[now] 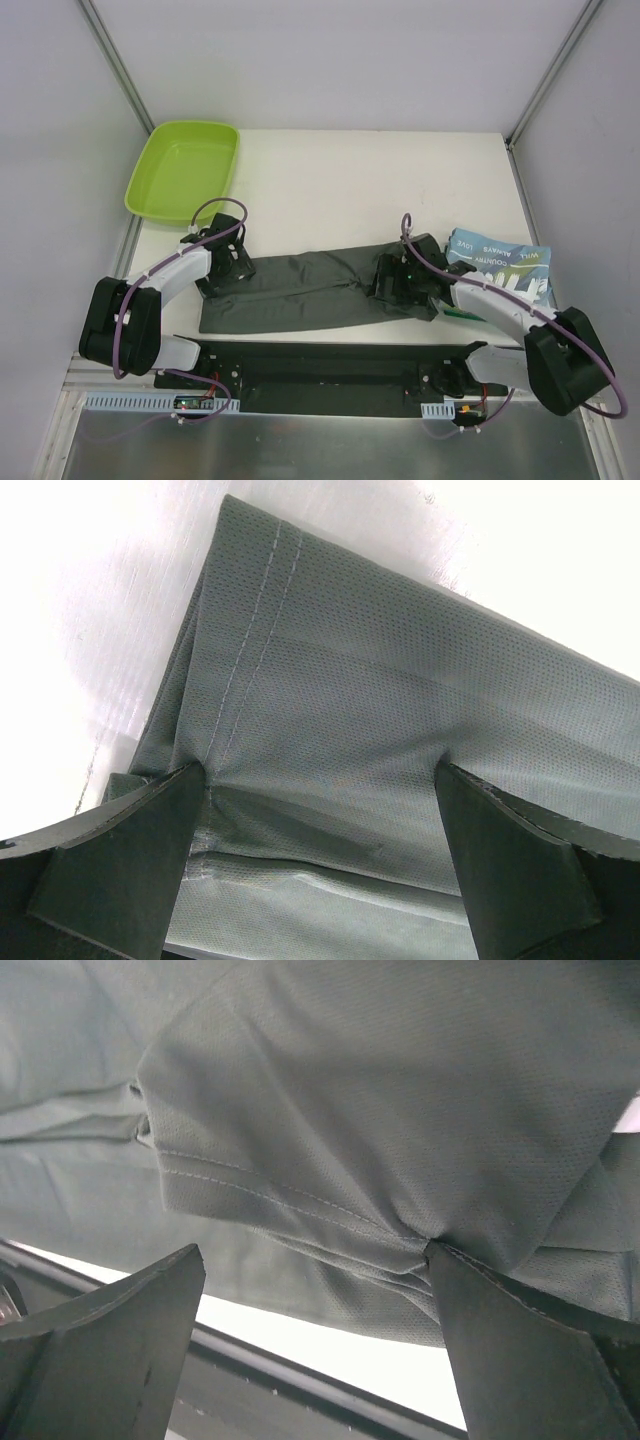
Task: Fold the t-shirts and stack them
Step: Rotate the tshirt 80 degrees
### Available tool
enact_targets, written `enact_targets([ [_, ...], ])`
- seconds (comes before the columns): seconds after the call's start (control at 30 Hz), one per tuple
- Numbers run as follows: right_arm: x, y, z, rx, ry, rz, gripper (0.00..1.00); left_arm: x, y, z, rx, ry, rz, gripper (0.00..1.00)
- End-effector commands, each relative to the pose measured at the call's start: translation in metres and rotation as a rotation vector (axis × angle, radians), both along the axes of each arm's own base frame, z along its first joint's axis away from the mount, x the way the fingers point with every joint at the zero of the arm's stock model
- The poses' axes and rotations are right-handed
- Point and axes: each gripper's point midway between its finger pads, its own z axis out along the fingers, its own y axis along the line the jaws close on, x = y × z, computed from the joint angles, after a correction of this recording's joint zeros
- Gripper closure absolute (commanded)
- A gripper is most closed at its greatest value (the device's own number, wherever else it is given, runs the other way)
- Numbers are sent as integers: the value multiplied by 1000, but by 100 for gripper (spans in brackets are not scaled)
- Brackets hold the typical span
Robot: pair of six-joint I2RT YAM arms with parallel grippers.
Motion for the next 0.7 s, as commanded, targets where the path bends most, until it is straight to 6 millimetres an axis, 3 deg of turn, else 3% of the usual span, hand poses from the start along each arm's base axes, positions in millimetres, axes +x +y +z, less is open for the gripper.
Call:
enact_targets([
  [0.0, 36, -18, -17, -92, -28, -57, 4, -9, 2, -2, -9, 20, 11, 1],
  [0.27, 155, -23, -14, -81, -95, -7, 4, -8, -14, 4, -96, 1, 25, 1],
  [0.3, 164, -30, -21, -100, -53, -8, 4, -10, -20, 5, -124, -3, 36, 1],
  [0.43, 206, -17, -15, 35, -3, 29, 4, -17, -60, 11, -208, -96, -18, 1],
  [0.67, 281, 3, -12, 122, -12, 41, 4, -57, -105, -1, -297, 1, -70, 1],
])
